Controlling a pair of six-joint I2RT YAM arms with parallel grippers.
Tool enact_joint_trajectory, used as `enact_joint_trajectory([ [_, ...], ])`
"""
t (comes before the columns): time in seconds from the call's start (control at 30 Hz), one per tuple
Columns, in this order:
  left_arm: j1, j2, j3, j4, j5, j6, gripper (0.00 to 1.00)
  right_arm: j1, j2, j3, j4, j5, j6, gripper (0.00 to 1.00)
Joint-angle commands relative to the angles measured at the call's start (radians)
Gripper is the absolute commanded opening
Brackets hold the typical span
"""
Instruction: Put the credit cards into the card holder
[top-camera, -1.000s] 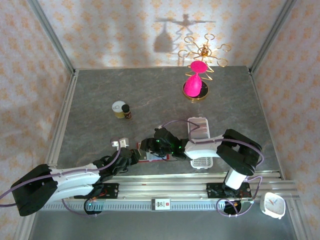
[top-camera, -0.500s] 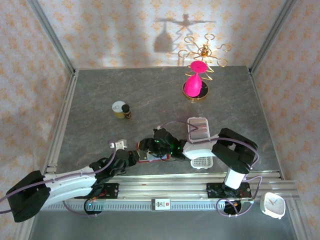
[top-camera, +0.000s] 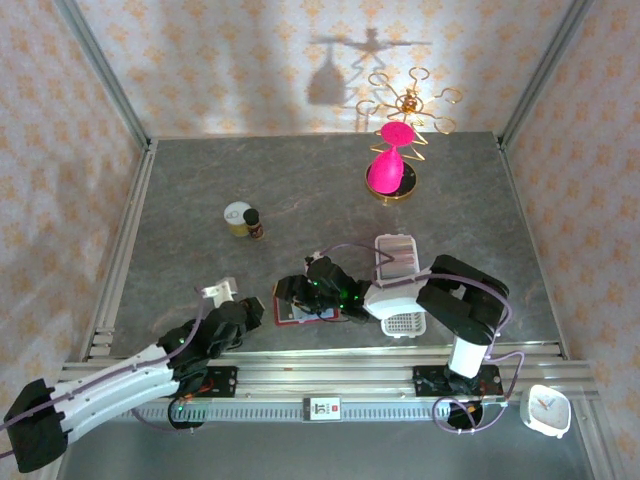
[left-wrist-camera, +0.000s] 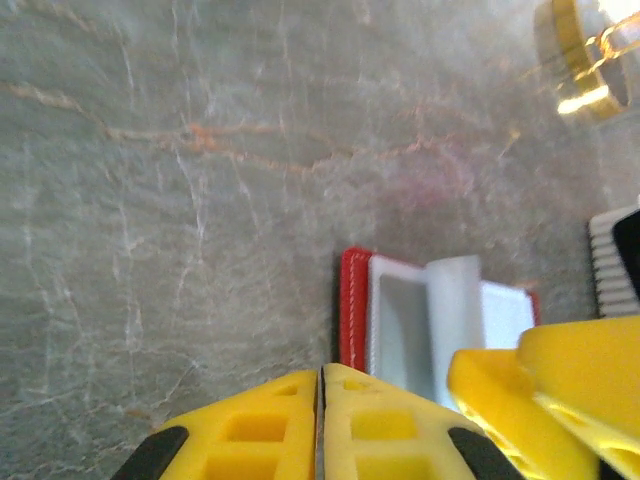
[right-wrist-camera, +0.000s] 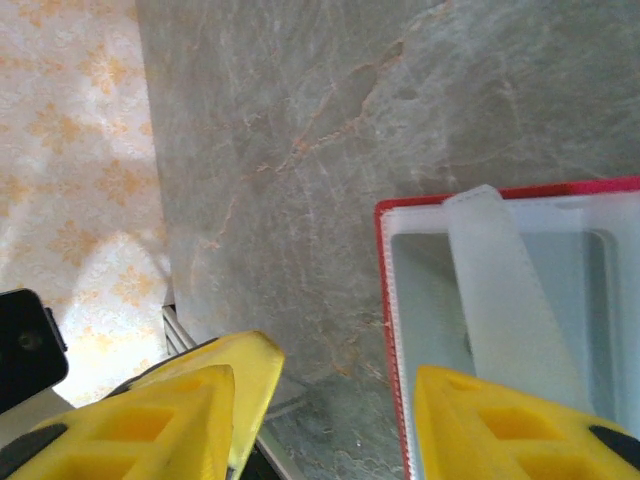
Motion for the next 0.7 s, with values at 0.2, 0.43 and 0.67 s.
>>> enact_joint_trajectory([
  [0.2, -0.007, -0.091, 0.09, -0.188, -0.127, -0.035, 0.11, 0.025, 0.051, 0.041, 0.114, -0.014, 0.009, 0.5],
  [0.43, -0.008, -0.123, 0.164, -0.314, -0.233, -0.059, 0.11, 0.034, 0.107, 0.092, 0.186, -0.048, 0.031, 0.5],
  [0.67, -0.007, -0.171, 0.214, -0.414, -0.294, -0.078, 0.22, 0.033, 0.105, 0.178, 0.201, -0.058, -0.018, 0.51],
])
